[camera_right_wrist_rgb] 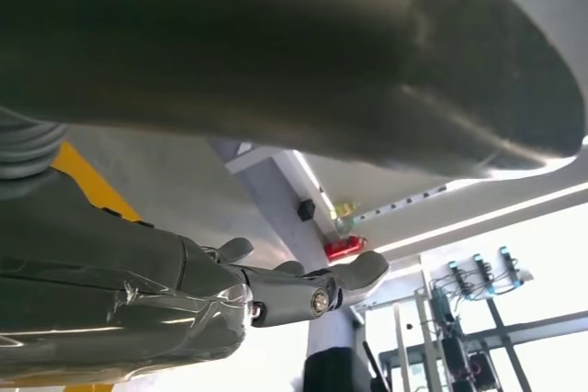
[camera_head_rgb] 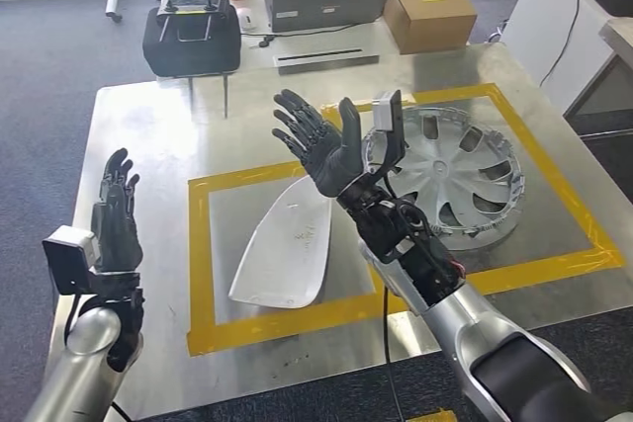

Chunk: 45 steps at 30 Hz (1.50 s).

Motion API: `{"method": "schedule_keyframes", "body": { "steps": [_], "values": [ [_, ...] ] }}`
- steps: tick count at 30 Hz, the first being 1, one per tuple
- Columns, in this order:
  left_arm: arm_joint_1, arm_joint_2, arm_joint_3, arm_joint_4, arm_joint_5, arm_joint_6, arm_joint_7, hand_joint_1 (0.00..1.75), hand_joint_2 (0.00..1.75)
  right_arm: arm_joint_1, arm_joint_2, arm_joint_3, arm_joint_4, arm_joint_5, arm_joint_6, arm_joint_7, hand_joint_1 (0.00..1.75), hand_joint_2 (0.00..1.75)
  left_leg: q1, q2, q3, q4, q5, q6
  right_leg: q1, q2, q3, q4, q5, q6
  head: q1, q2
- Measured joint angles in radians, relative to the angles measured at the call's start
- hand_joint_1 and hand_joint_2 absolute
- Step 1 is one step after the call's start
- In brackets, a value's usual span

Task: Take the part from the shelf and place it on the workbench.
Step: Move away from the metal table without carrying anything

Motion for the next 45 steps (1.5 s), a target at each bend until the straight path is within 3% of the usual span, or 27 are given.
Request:
{"method": "schedule_keyframes", "body": {
  "steps": [6, 8, 9, 11, 12, 13, 14, 15, 16, 18, 20, 22, 24, 27, 28, 29, 30, 33, 35, 38, 40, 42, 43, 44, 45],
  "values": [
    [0.008, 0.009, 0.004, -0.024, 0.000, 0.008, 0.013, 0.00, 0.00, 0.062, -0.013, 0.003, -0.156, -0.036, -0.025, 0.040, 0.00, 0.00, -0.006, 0.000, 0.003, 0.002, -0.008, 0.012, -0.005, 0.000, 0.006, -0.004, -0.004, 0.009, -0.005, 0.000],
    [0.009, 0.010, 0.005, -0.035, 0.000, 0.012, 0.019, 0.00, 0.00, 0.072, -0.020, 0.003, -0.194, -0.046, -0.035, 0.048, 0.00, 0.00, -0.001, 0.002, 0.013, -0.007, -0.006, 0.018, -0.007, 0.000, 0.002, 0.019, -0.024, 0.012, -0.003, 0.000],
    [0.010, 0.010, 0.006, -0.040, 0.001, 0.014, 0.022, 0.00, 0.00, 0.077, -0.025, 0.004, -0.210, -0.053, -0.042, 0.051, 0.00, 0.00, 0.002, 0.003, 0.019, -0.013, -0.005, 0.021, -0.007, 0.001, -0.013, 0.058, -0.048, 0.012, 0.001, 0.000],
    [0.012, 0.010, 0.005, -0.047, 0.001, 0.019, 0.029, 0.00, 0.00, 0.087, -0.035, 0.005, -0.236, -0.063, -0.053, 0.057, 0.00, 0.00, 0.002, 0.004, 0.026, -0.016, -0.007, 0.025, -0.007, 0.002, -0.079, 0.197, -0.116, 0.012, 0.010, 0.000],
    [0.015, 0.010, 0.005, -0.049, 0.002, 0.021, 0.032, 0.00, 0.00, 0.094, -0.039, 0.006, -0.246, -0.066, -0.057, 0.060, 0.00, 0.00, 0.001, 0.004, 0.027, -0.016, -0.008, 0.026, -0.006, 0.002, -0.115, 0.265, -0.139, 0.012, 0.013, 0.000],
    [0.018, 0.010, 0.005, -0.052, 0.002, 0.022, 0.035, 0.00, 0.00, 0.101, -0.043, 0.007, -0.255, -0.067, -0.059, 0.061, 0.00, 0.00, 0.001, 0.003, 0.028, -0.016, -0.008, 0.026, -0.006, 0.002, -0.140, 0.306, -0.143, 0.012, 0.015, 0.000],
    [0.020, 0.010, 0.005, -0.054, 0.002, 0.023, 0.037, 0.00, 0.00, 0.107, -0.047, 0.008, -0.263, -0.067, -0.061, 0.062, 0.00, 0.00, 0.001, 0.002, 0.028, -0.015, -0.009, 0.025, -0.006, 0.002, -0.146, 0.306, -0.126, 0.011, 0.019, 0.000],
    [0.022, 0.010, 0.005, -0.056, 0.003, 0.025, 0.038, 0.00, 0.00, 0.110, -0.050, 0.008, -0.272, -0.067, -0.061, 0.062, 0.00, 0.00, 0.002, 0.001, 0.029, -0.014, -0.010, 0.024, -0.006, 0.002, -0.132, 0.263, -0.090, 0.009, 0.023, 0.000],
    [0.023, 0.010, 0.005, -0.058, 0.003, 0.026, 0.039, 0.00, 0.00, 0.111, -0.053, 0.009, -0.281, -0.067, -0.062, 0.062, 0.00, 0.00, 0.002, 0.000, 0.029, -0.013, -0.011, 0.020, -0.006, 0.002, -0.102, 0.192, -0.048, 0.007, 0.028, 0.000],
    [0.023, 0.010, 0.005, -0.062, 0.004, 0.029, 0.041, 0.00, 0.00, 0.112, -0.056, 0.011, -0.295, -0.067, -0.062, 0.063, 0.00, 0.00, 0.000, -0.002, 0.029, -0.009, -0.012, 0.010, -0.002, 0.005, -0.040, 0.069, 0.009, -0.001, 0.034, 0.000],
    [0.023, 0.010, 0.005, -0.064, 0.004, 0.029, 0.041, 0.00, 0.00, 0.114, -0.058, 0.014, -0.304, -0.067, -0.062, 0.064, 0.00, 0.00, -0.001, -0.003, 0.028, -0.008, -0.008, -0.004, 0.005, 0.009, -0.022, 0.035, 0.020, -0.010, 0.033, 0.000],
    [0.024, 0.011, 0.005, -0.067, 0.004, 0.030, 0.041, 0.00, 0.00, 0.115, -0.059, 0.016, -0.312, -0.067, -0.063, 0.064, 0.00, 0.00, 0.001, -0.003, 0.027, -0.009, -0.005, -0.018, 0.004, 0.009, -0.026, 0.030, 0.028, -0.024, 0.029, 0.000],
    [0.024, 0.013, 0.005, -0.069, 0.004, 0.031, 0.041, 0.00, 0.00, 0.115, -0.060, 0.017, -0.319, -0.067, -0.063, 0.064, 0.00, 0.00, 0.003, -0.001, 0.006, 0.034, -0.041, -0.029, 0.001, 0.007, -0.030, 0.021, 0.039, -0.041, 0.019, 0.000],
    [0.027, 0.014, 0.005, -0.070, 0.004, 0.031, 0.041, 0.00, 0.00, 0.117, -0.060, 0.018, -0.322, -0.067, -0.063, 0.065, 0.00, 0.00, 0.005, 0.001, -0.074, 0.230, -0.152, -0.040, 0.006, 0.004, -0.044, 0.019, 0.052, -0.056, -0.003, 0.000],
    [0.029, 0.014, 0.005, -0.070, 0.005, 0.031, 0.041, 0.00, 0.00, 0.118, -0.060, 0.019, -0.322, -0.067, -0.063, 0.065, 0.00, 0.00, 0.005, 0.001, -0.090, 0.279, -0.169, -0.041, 0.008, 0.004, -0.049, 0.019, 0.055, -0.058, -0.008, 0.000],
    [0.031, 0.014, 0.005, -0.070, 0.005, 0.031, 0.041, 0.00, 0.00, 0.120, -0.060, 0.019, -0.322, -0.067, -0.063, 0.065, 0.00, 0.00, 0.006, 0.001, -0.088, 0.292, -0.168, -0.041, 0.010, 0.004, -0.053, 0.019, 0.059, -0.059, -0.012, 0.000],
    [0.032, 0.014, 0.005, -0.071, 0.006, 0.033, 0.041, 0.00, 0.00, 0.120, -0.060, 0.020, -0.322, -0.067, -0.063, 0.065, 0.00, 0.00, 0.006, 0.001, -0.065, 0.264, -0.150, -0.038, 0.011, 0.004, -0.057, 0.019, 0.062, -0.058, -0.014, 0.000],
    [0.031, 0.014, 0.005, -0.076, 0.006, 0.038, 0.041, 0.00, 0.00, 0.121, -0.061, 0.021, -0.329, -0.066, -0.062, 0.065, 0.00, 0.00, 0.003, 0.001, 0.066, 0.057, -0.082, -0.024, 0.015, 0.005, -0.064, 0.021, 0.069, -0.052, -0.017, 0.000],
    [0.030, 0.014, 0.005, -0.081, 0.006, 0.040, 0.041, 0.00, 0.00, 0.121, -0.062, 0.022, -0.334, -0.066, -0.061, 0.066, 0.00, 0.00, -0.003, 0.001, 0.102, -0.007, -0.073, -0.014, 0.018, 0.005, -0.068, 0.021, 0.074, -0.043, -0.015, 0.000],
    [0.030, 0.014, 0.005, -0.083, 0.007, 0.040, 0.040, 0.00, 0.00, 0.123, -0.065, 0.023, -0.338, -0.066, -0.060, 0.066, 0.00, 0.00, -0.001, 0.003, 0.097, -0.018, -0.062, 0.003, 0.017, 0.006, -0.075, 0.030, 0.068, -0.027, -0.012, 0.000],
    [0.030, 0.013, 0.005, -0.085, 0.007, 0.040, 0.040, 0.00, 0.00, 0.126, -0.070, 0.023, -0.341, -0.066, -0.061, 0.066, 0.00, 0.00, 0.003, 0.006, 0.091, -0.024, -0.052, 0.016, 0.016, 0.007, -0.103, 0.106, 0.006, -0.020, -0.004, 0.000],
    [0.032, 0.012, 0.005, -0.086, 0.007, 0.041, 0.040, 0.00, 0.00, 0.132, -0.073, 0.023, -0.344, -0.066, -0.062, 0.066, 0.00, 0.00, 0.001, 0.008, 0.081, -0.024, -0.044, 0.022, 0.016, 0.007, -0.152, 0.248, -0.079, -0.014, 0.007, 0.000],
    [0.035, 0.012, 0.005, -0.086, 0.007, 0.041, 0.040, 0.00, 0.00, 0.136, -0.074, 0.023, -0.345, -0.066, -0.062, 0.067, 0.00, 0.00, 0.000, 0.008, 0.075, -0.023, -0.040, 0.024, 0.016, 0.007, -0.168, 0.305, -0.103, -0.012, 0.010, 0.000],
    [0.037, 0.012, 0.005, -0.086, 0.007, 0.041, 0.040, 0.00, 0.00, 0.140, -0.075, 0.023, -0.346, -0.065, -0.063, 0.068, 0.00, 0.00, 0.000, 0.008, 0.070, -0.023, -0.036, 0.023, 0.016, 0.007, -0.168, 0.327, -0.106, -0.011, 0.013, 0.000],
    [0.038, 0.012, 0.005, -0.086, 0.007, 0.041, 0.040, 0.00, 0.00, 0.143, -0.075, 0.023, -0.346, -0.065, -0.064, 0.068, 0.00, 0.00, 0.000, 0.007, 0.065, -0.022, -0.033, 0.022, 0.016, 0.006, -0.147, 0.307, -0.090, -0.011, 0.016, 0.000]
  ]
}}
